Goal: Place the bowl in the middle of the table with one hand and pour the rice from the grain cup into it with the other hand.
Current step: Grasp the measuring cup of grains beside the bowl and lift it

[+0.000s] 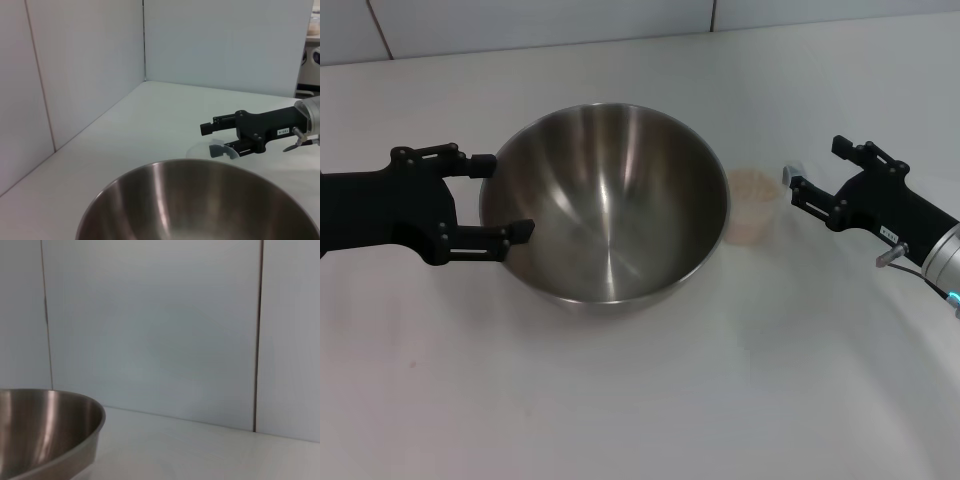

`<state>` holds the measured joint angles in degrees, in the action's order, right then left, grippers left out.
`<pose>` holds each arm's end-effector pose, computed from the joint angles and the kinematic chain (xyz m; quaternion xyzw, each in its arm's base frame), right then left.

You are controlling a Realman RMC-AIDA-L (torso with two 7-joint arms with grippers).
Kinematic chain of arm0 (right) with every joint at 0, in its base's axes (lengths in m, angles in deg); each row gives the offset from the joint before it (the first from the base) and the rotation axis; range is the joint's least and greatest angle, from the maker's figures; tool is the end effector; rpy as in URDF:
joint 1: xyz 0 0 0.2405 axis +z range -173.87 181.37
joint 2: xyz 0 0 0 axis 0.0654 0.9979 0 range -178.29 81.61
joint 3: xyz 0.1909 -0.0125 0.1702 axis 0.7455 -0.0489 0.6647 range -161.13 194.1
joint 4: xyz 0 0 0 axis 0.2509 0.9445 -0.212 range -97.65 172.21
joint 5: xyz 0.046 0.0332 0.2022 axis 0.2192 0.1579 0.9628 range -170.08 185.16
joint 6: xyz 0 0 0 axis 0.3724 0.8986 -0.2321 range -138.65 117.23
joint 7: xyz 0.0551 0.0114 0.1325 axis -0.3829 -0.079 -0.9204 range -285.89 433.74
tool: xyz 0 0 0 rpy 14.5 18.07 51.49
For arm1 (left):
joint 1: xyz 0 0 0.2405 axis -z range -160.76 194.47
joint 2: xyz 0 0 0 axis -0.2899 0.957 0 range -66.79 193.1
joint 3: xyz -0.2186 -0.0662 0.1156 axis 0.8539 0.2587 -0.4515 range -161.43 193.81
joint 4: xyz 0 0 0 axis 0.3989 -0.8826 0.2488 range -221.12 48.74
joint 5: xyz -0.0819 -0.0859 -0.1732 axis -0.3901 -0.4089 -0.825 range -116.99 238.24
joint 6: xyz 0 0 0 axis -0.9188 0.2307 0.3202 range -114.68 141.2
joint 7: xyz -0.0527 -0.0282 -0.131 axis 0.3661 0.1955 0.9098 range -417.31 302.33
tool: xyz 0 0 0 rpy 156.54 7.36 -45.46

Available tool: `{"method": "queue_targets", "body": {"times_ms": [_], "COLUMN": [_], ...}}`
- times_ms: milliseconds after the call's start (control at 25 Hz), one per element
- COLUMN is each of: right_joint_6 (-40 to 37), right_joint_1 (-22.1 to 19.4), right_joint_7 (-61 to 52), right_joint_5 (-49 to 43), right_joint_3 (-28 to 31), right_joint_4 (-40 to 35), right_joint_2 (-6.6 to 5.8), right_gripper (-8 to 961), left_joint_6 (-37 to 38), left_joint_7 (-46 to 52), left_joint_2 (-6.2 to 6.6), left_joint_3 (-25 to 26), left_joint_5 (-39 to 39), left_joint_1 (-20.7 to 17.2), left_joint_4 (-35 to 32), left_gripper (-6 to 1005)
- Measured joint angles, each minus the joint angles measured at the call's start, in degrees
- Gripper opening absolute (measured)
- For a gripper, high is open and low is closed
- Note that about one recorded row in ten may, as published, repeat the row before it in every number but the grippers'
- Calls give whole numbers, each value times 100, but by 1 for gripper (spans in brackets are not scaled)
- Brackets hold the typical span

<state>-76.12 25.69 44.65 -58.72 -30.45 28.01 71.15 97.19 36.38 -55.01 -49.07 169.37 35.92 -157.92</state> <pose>0.3481 0.3037 -0.0319 -0.8188 0.2313 0.2468 0.4639 -0.2131 0.3253 0.0308 -0.9723 -0.1045 -0.1353 0.1591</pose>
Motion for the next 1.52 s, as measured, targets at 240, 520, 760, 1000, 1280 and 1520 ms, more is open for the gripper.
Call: {"method": "queue_targets", "body": {"times_ms": [240,520,760,1000,1280,1520], "right_joint_6": [-2,-3,-106,-383,-1546,-2598], "right_joint_1": [39,64,61,7,-102,320], "right_joint_7": [14,55,63,137,670,2668], "right_joint_5": [101,237,262,290,291,291], "right_joint_3": [6,9,40,215,823,1148], "right_joint_4": [70,142,129,118,124,479], "right_joint_2": [18,21,21,4,9,35], "right_gripper": [749,434,200,50,22,14], "left_joint_6": [2,200,227,229,231,262], "left_joint_7": [8,125,193,195,195,194], "left_joint_2": [3,5,-3,-5,-3,-10], "left_joint_3": [-15,-21,-21,-20,-20,-19], "left_joint_5": [19,353,435,450,464,569], "left_joint_1": [37,160,216,216,212,211], "left_joint_4": [-6,-59,-70,-77,-79,-141], "left_gripper": [868,868,868,868,868,868]}}
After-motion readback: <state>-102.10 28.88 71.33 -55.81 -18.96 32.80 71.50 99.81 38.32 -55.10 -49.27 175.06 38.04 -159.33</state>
